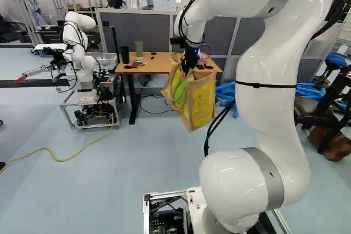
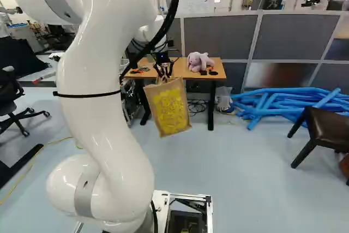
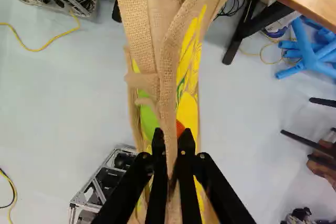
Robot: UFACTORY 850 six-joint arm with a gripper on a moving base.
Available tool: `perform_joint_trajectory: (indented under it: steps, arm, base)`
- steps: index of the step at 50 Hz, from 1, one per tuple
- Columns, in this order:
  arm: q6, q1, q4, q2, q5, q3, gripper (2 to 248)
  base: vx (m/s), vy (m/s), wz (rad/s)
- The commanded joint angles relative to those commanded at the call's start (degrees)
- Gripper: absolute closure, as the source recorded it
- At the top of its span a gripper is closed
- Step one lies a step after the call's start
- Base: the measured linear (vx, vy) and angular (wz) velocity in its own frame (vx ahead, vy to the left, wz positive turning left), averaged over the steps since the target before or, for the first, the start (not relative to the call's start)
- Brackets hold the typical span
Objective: Pick up the bag on the ground and place it on the table
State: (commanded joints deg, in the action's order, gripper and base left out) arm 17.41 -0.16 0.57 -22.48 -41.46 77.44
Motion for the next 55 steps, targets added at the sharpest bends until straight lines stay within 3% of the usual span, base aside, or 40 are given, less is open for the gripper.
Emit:
perform_joint_trajectory:
  steps: [55]
  arm:
    - [0.0,0.0,0.0,-0.1,-9.3,9.9,227]
  base:
    - [0.0,0.0,0.0]
